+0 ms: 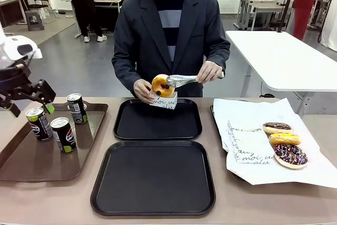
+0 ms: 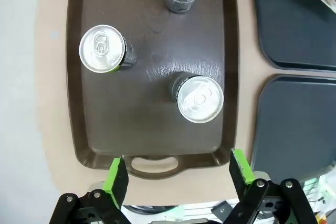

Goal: Set up donuts and drinks on trays.
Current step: Pick up one Pepsi coke and place it on the Flat Tray.

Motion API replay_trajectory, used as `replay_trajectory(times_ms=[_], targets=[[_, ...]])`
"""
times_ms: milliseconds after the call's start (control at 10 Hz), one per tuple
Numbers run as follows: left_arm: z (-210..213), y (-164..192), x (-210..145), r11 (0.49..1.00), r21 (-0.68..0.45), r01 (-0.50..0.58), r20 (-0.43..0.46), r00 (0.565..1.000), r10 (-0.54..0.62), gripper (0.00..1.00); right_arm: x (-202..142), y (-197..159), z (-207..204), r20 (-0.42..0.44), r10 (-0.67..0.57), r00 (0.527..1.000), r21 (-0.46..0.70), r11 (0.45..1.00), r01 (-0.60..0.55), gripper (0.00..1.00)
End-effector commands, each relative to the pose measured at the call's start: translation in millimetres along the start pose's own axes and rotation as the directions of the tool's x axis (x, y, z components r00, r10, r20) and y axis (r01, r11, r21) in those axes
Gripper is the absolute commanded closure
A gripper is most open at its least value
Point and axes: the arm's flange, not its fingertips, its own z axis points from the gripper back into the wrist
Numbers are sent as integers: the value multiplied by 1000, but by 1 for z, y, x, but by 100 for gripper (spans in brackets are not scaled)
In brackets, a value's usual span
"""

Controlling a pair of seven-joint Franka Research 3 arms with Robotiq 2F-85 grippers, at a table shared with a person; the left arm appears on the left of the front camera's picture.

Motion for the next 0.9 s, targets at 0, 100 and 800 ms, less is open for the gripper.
replay_trajectory(times_ms=[0, 100, 800], targets=[[1, 6, -4, 1000, -22, -8, 46, 999, 9, 0, 1, -1, -1, 11, 16, 1000, 18, 1000, -16, 0], [0, 0, 0, 1000, 0, 0, 0, 1000, 0, 0, 1, -1, -1, 11, 16, 1000, 18, 1000, -16, 0], [-5, -30, 11, 992, 106, 62, 17, 998, -64, 0, 1, -1, -1, 11, 16, 1000, 18, 1000, -16, 0]])
